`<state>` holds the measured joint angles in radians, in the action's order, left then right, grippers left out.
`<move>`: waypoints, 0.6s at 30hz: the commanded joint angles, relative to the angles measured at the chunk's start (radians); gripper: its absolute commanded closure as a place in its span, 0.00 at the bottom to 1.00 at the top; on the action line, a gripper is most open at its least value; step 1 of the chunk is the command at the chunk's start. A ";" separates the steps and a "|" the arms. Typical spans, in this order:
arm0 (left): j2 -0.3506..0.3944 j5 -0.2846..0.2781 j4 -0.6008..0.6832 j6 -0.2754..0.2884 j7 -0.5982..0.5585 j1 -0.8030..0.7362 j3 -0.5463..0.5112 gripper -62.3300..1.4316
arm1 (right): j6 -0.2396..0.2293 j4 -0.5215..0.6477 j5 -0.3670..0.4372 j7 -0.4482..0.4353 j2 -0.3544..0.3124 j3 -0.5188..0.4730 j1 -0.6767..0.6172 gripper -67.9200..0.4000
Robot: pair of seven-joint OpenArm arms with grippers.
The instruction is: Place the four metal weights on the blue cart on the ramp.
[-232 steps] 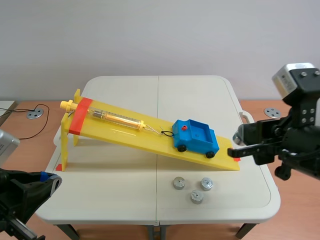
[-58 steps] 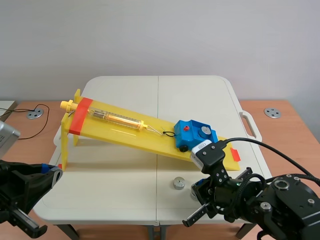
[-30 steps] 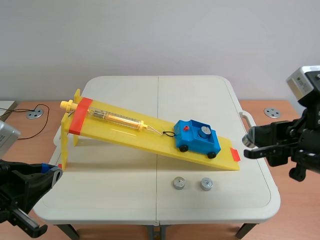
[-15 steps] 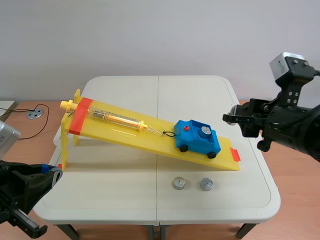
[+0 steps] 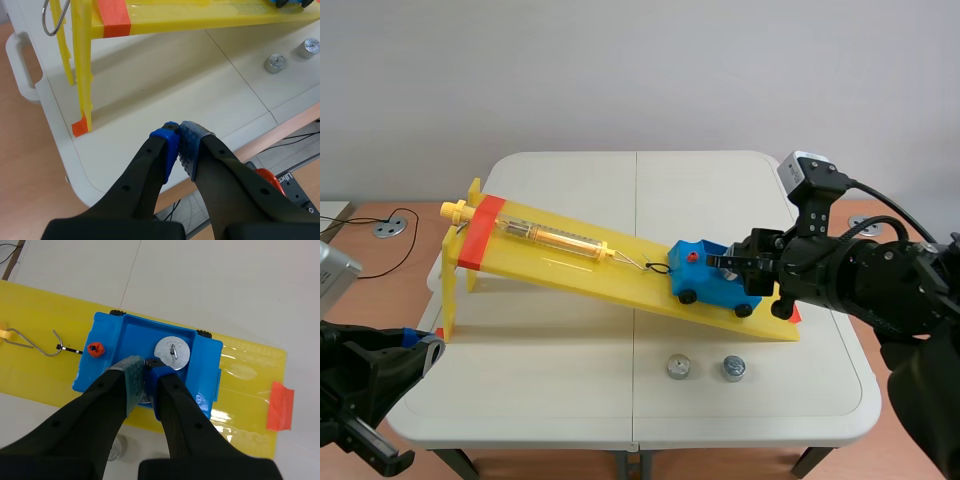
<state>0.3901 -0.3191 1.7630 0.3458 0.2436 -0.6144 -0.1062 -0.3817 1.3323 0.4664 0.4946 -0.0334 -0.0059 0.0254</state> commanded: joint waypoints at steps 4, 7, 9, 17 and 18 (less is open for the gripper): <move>-0.007 -0.062 0.061 0.043 -0.073 0.016 -0.016 0.93 | -0.031 0.074 0.032 -0.172 0.001 0.014 0.111 0.98; -0.007 -0.062 0.061 0.043 -0.073 0.016 -0.016 0.93 | -0.031 0.050 0.029 -0.177 0.010 0.016 0.117 0.98; -0.007 -0.062 0.061 0.043 -0.073 0.016 -0.016 0.93 | -0.031 0.047 0.019 -0.186 0.012 0.017 0.116 0.98; -0.007 -0.062 0.061 0.043 -0.073 0.016 -0.016 0.93 | -0.032 0.048 0.012 -0.179 0.006 0.014 0.116 0.76; -0.007 -0.062 0.061 0.043 -0.073 0.016 -0.016 0.93 | -0.047 0.048 0.013 -0.175 0.003 0.009 0.116 0.71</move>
<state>0.3901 -0.3191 1.7630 0.3458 0.2436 -0.6144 -0.1062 -0.3817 1.3106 0.4267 0.4725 -0.0223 0.0021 0.0303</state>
